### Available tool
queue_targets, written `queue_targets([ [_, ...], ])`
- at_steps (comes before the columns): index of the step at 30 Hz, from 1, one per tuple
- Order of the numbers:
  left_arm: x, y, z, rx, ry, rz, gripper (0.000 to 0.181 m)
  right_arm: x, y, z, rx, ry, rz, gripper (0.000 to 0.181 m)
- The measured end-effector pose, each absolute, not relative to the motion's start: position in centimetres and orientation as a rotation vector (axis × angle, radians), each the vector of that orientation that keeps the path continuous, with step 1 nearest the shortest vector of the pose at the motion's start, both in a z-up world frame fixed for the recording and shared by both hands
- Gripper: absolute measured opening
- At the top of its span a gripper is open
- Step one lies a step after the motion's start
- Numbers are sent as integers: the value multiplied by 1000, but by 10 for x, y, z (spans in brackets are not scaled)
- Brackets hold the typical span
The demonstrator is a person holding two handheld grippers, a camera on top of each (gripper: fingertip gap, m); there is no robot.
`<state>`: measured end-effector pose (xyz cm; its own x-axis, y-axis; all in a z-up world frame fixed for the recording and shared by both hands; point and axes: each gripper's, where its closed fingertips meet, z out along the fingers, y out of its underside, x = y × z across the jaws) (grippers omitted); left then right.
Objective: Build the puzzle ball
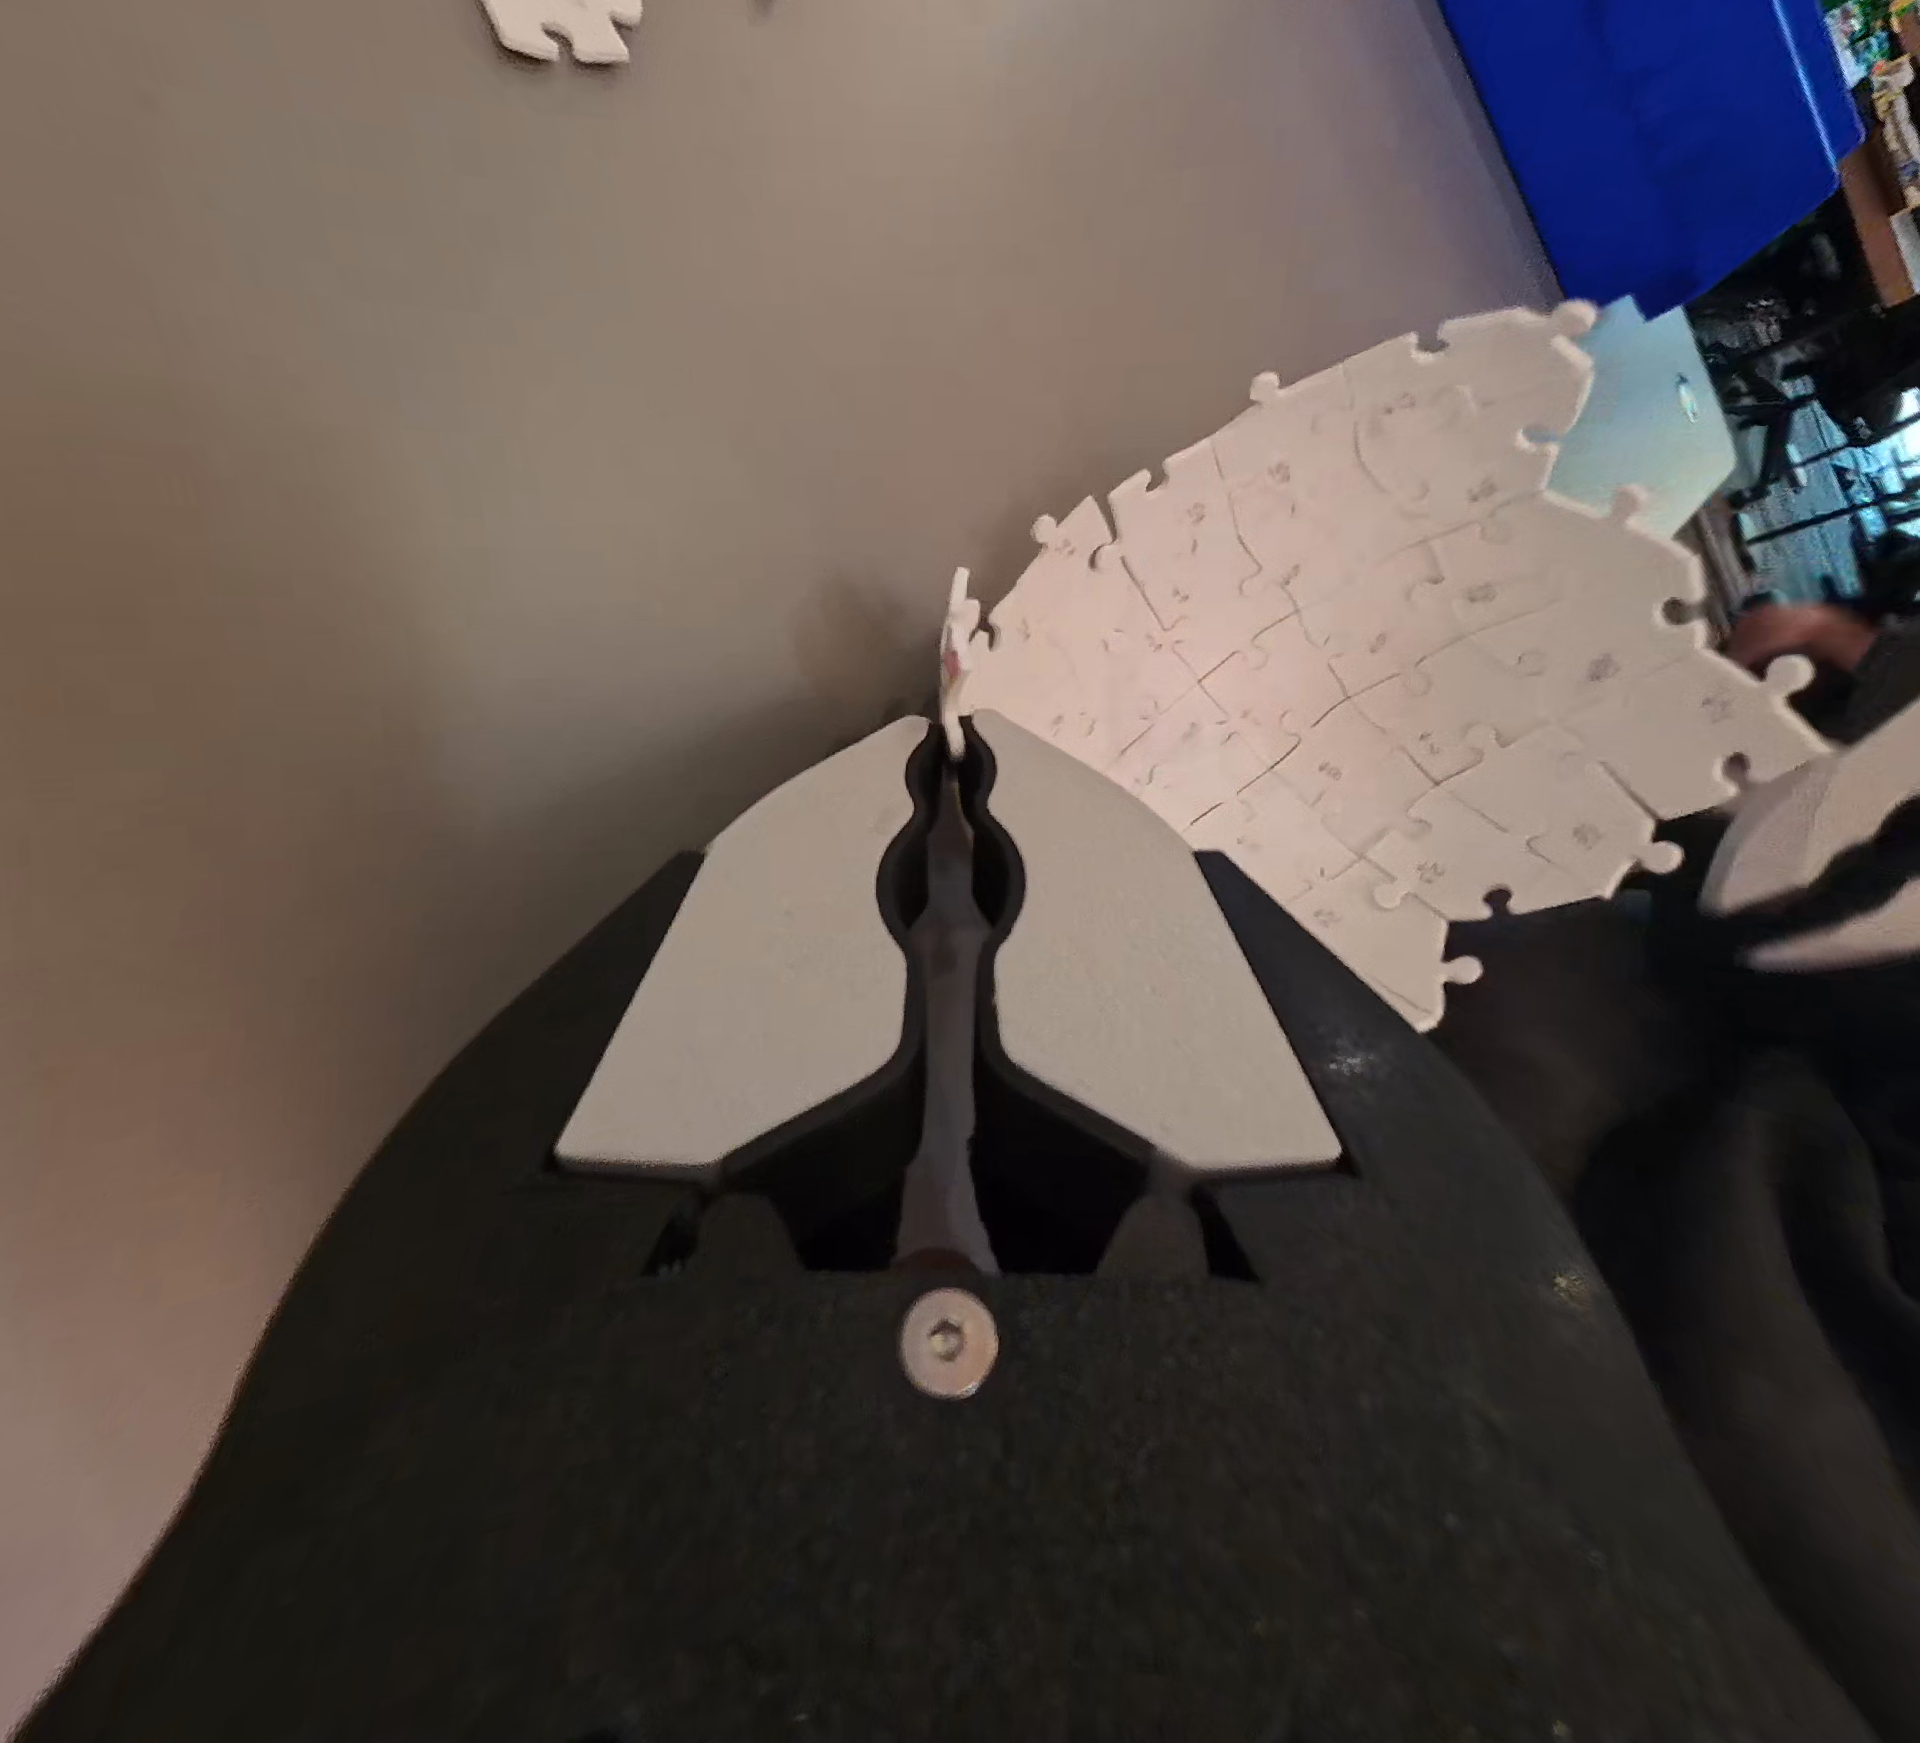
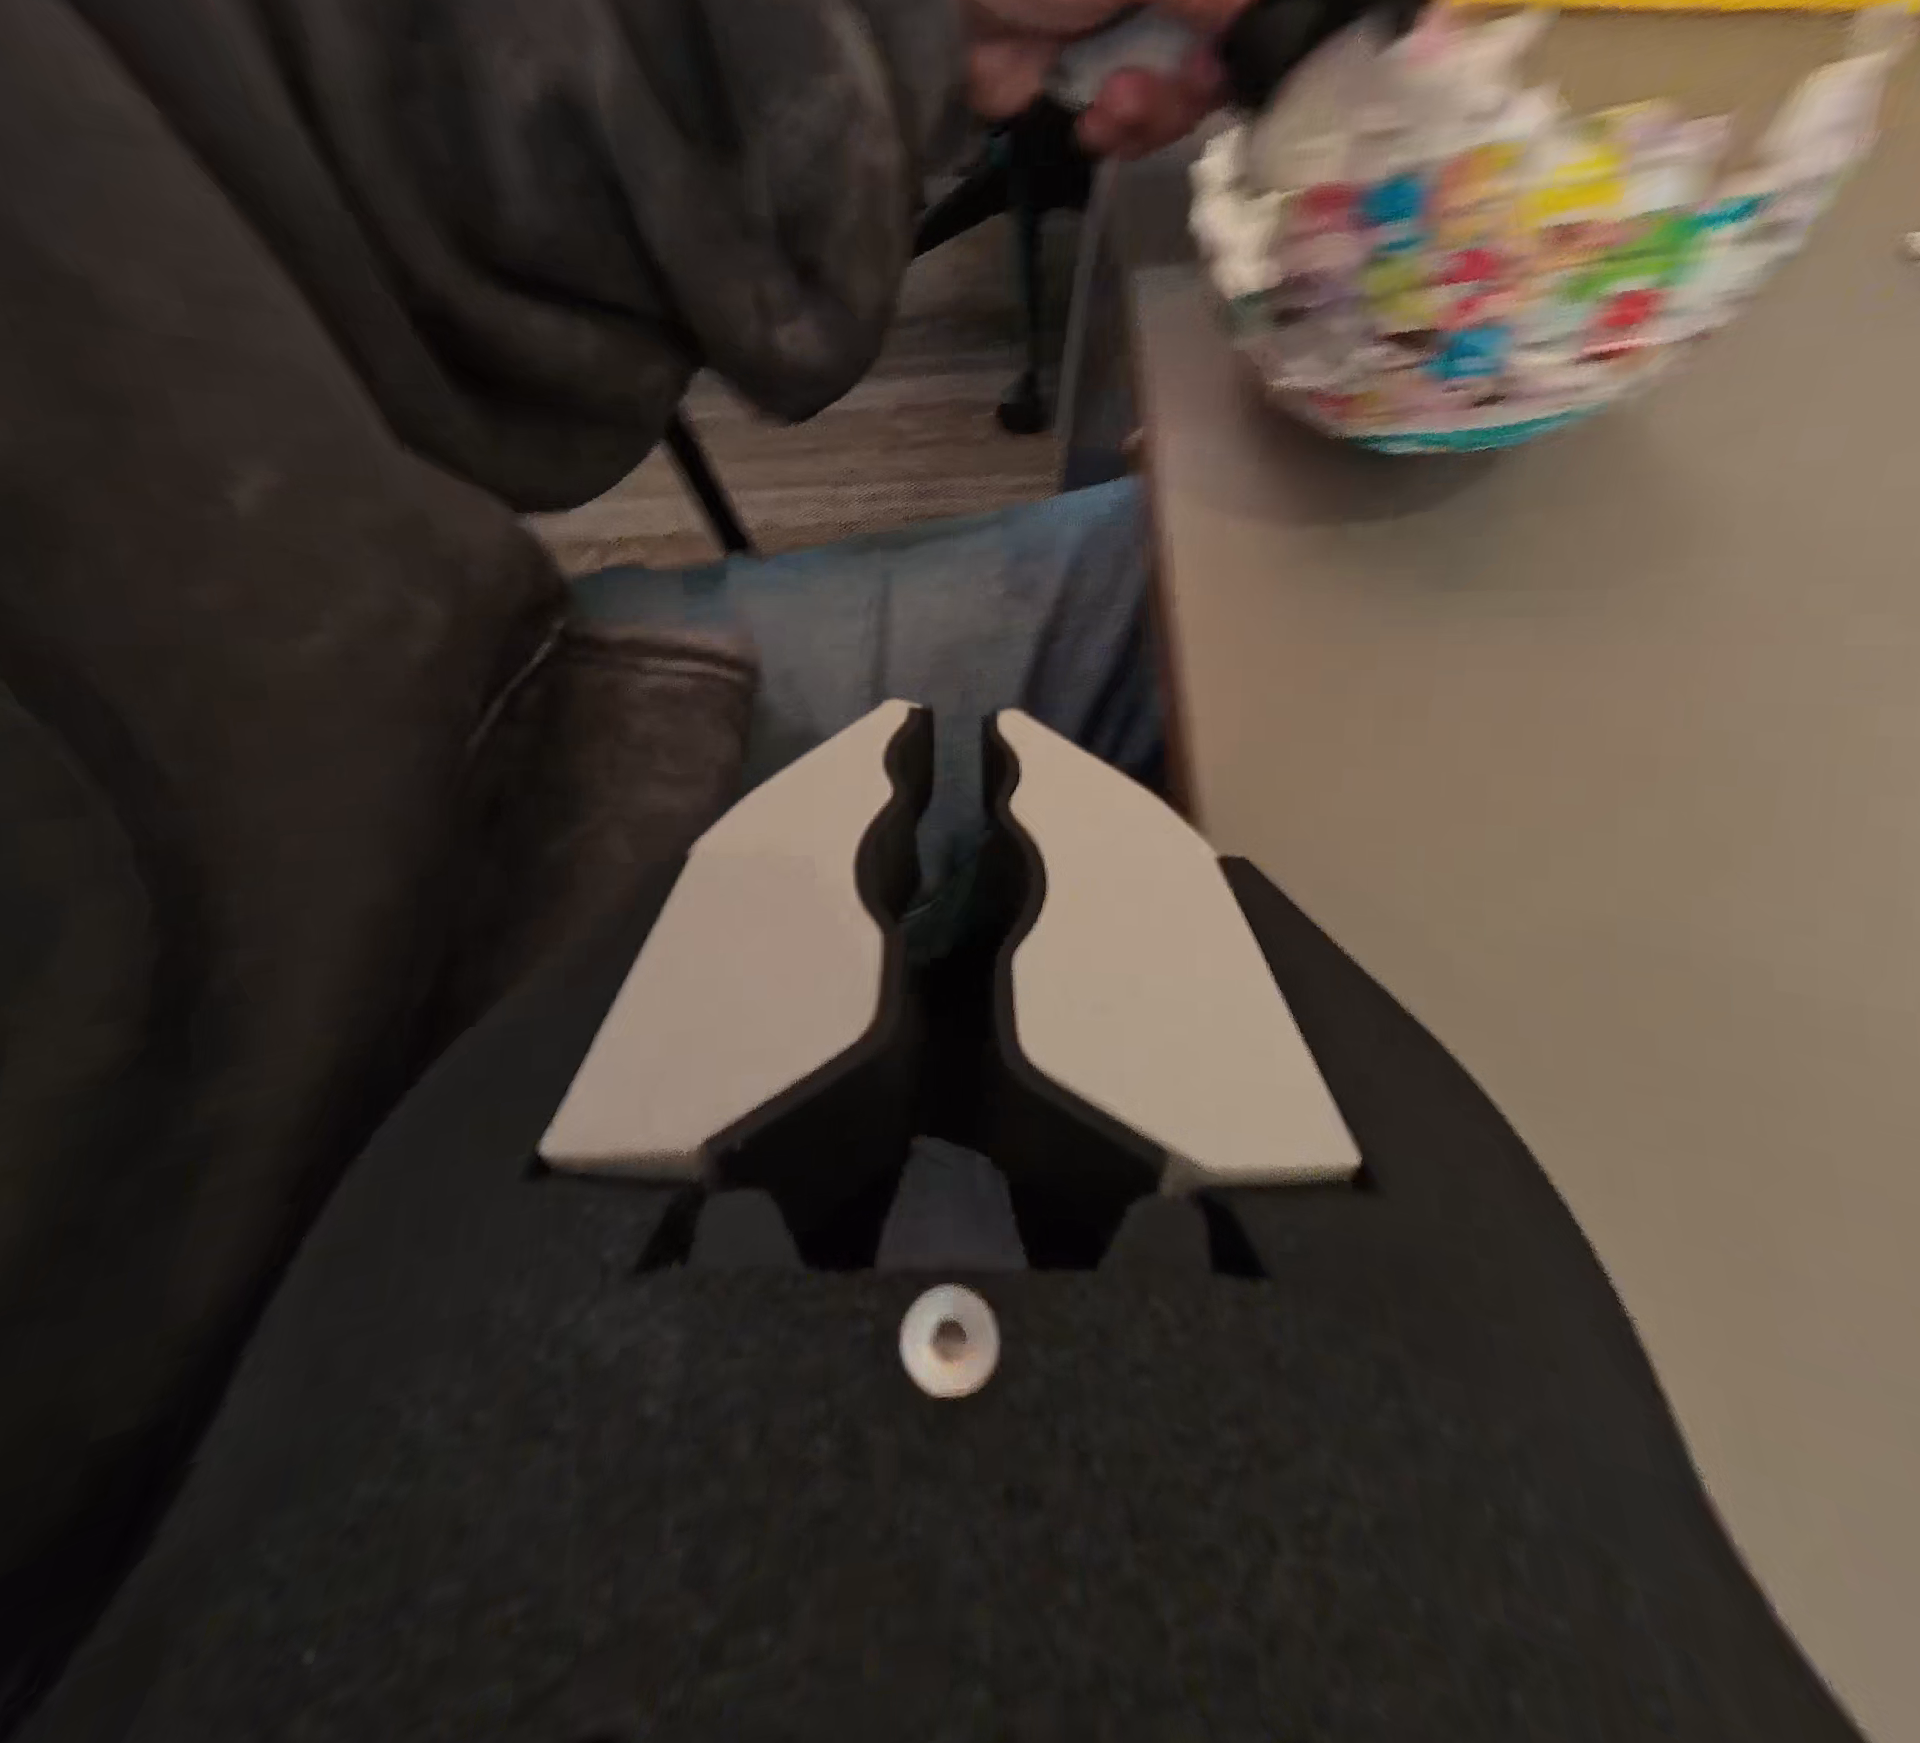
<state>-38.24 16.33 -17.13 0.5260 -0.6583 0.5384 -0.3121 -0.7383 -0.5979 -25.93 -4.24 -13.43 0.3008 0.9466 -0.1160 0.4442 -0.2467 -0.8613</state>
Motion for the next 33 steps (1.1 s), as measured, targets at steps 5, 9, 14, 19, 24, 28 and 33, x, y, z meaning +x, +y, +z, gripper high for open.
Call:
queue_targets([
  [5, -381, 167, -158, -2305, 784, -1034, 2, -250, -109, -240, -2145, -1591, 894, 18],
  [9, -375, 166, -159, -2312, 814, -1010, 2, -227, -136, -323, -2403, -1778, 910, 24],
  [14, -367, 166, -160, -2314, 847, -1010, 2, -226, -160, -382, -2410, -2120, 827, 29],
  [19, -363, 167, -159, -2301, 865, -1017, 2, -241, -165, -395, -2358, -2171, 892, 27],
  [24, -358, 169, -157, -2294, 878, -1029, 2, -253, -166, -410, -2174, -2246, 700, 25],
  [28, -354, 170, -155, -2286, 888, -1034, 2, -251, -164, -412, -2120, -2188, 711, 16],
  [33, -350, 169, -155, -2287, 895, -1046, 2, -249, -170, -414, -2163, -2199, 757, 4],
])
